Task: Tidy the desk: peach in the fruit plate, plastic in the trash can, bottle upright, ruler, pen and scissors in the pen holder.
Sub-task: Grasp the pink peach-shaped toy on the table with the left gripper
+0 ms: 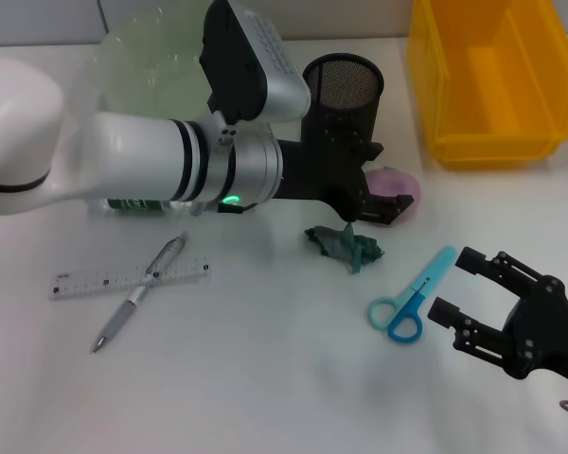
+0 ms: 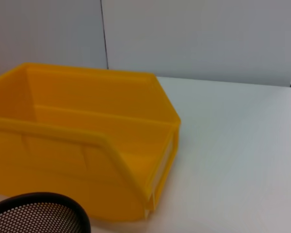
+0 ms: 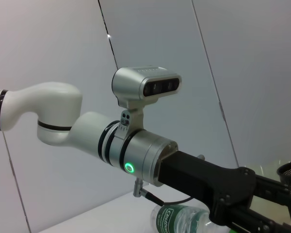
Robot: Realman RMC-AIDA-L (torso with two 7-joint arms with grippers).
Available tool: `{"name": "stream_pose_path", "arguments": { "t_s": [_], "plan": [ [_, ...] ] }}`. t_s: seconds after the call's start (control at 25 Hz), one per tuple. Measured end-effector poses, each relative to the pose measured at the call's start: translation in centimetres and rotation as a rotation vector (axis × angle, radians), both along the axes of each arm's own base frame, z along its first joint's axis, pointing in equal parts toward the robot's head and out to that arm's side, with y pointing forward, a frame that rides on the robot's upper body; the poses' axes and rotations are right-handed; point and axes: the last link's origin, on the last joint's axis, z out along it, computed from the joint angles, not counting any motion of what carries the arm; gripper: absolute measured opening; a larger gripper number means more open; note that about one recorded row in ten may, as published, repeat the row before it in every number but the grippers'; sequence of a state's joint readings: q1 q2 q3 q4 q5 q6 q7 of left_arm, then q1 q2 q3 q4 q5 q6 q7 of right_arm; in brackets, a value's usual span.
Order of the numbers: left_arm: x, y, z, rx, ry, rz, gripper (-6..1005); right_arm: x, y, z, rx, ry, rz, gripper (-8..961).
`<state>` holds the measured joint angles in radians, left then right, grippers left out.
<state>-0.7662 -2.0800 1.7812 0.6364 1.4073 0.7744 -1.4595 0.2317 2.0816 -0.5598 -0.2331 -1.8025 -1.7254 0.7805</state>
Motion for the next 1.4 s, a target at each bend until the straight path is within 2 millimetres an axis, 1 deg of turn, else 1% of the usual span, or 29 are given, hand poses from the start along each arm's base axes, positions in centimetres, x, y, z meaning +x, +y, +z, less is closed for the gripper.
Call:
{"name": "stream_pose_path", "arguments": {
  "t_s": [0.28, 0.6, 0.88, 1.4],
  "plan": [
    [-0.3, -0.4, -1.1, 0.013, 0.047, -0.009, 798, 0.0, 0.0, -0.1, -0.001, 0.003, -0.001, 797],
    [-0.3, -0.2, -1.2, 0.043, 0.034, 0.016, 799, -0.1, 0.0, -0.2, -0.005, 0.007, 0.000, 797],
    [-0.6, -0.4, -2.0, 0.077, 0.059, 0.026, 799, -0.2, -0.1, -0.3, -0.009, 0.013, -0.003, 797],
    [-0.8, -0.3, -2.1, 0.099, 0.066, 0.039, 798, -0.2, -0.1, -0.4, -0.011, 0.015, -0.003, 797]
  ]
}}
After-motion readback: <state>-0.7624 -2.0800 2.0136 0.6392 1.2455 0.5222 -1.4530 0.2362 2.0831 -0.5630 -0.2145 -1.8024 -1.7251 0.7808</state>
